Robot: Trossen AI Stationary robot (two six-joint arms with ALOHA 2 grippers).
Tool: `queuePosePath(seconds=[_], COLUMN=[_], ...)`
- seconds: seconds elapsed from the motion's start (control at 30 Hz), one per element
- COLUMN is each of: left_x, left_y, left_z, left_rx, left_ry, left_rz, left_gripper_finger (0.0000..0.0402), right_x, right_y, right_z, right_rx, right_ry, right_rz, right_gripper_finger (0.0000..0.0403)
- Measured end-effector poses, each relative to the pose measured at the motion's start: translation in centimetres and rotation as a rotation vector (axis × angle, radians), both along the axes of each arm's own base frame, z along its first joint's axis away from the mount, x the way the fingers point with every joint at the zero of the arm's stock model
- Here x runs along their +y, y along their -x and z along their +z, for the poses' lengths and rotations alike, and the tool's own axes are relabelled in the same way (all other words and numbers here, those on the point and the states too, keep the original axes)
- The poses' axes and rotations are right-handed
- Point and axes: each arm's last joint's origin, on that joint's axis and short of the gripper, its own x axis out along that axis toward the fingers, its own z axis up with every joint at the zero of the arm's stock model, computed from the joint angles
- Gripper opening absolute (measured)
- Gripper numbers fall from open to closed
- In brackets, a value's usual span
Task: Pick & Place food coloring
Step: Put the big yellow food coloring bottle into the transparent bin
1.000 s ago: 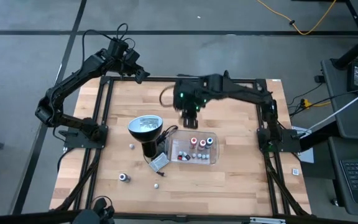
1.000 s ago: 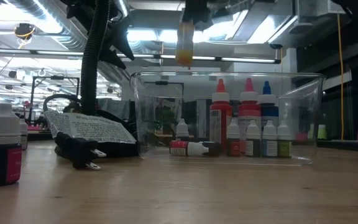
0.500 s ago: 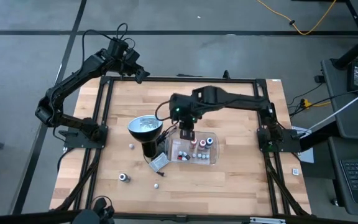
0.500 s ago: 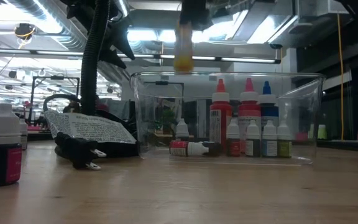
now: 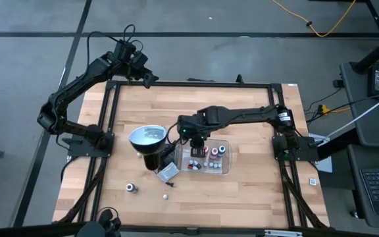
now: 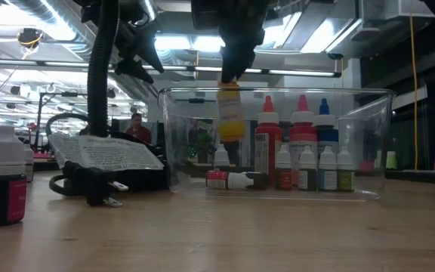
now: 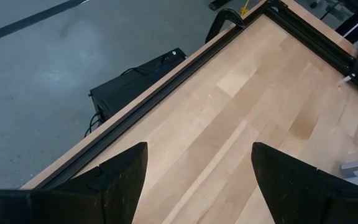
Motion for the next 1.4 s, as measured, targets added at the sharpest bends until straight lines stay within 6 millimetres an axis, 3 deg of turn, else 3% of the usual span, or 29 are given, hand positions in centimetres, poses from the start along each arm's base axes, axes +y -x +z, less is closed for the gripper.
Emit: queuePosePath(seconds=[0.6,0.9,1.4], left_x=[0.0,0.0,0.0], left_y=[0.0,0.0,0.0], left_z=[0.0,0.0,0.0], left_rx=[0.001,0.0,0.0], left_ry=[0.001,-0.001,-0.002], left_rz=[0.0,0.0,0.002], left_gripper_finger=[0.0281,0.0281,0.0281], right_x=[-0.1,-0.2,0.4], right_y=[-0.3,0.5,3.5], right_z=[0.2,1.0,-2.2], right_rx=[-0.042,-0.023,-0.105], right_ry=[0.02,0.037,-0.068], right_rz=[-0.042,-0.184,-0.412], right_gripper_finger=[0.0119,0.0119,0.0119])
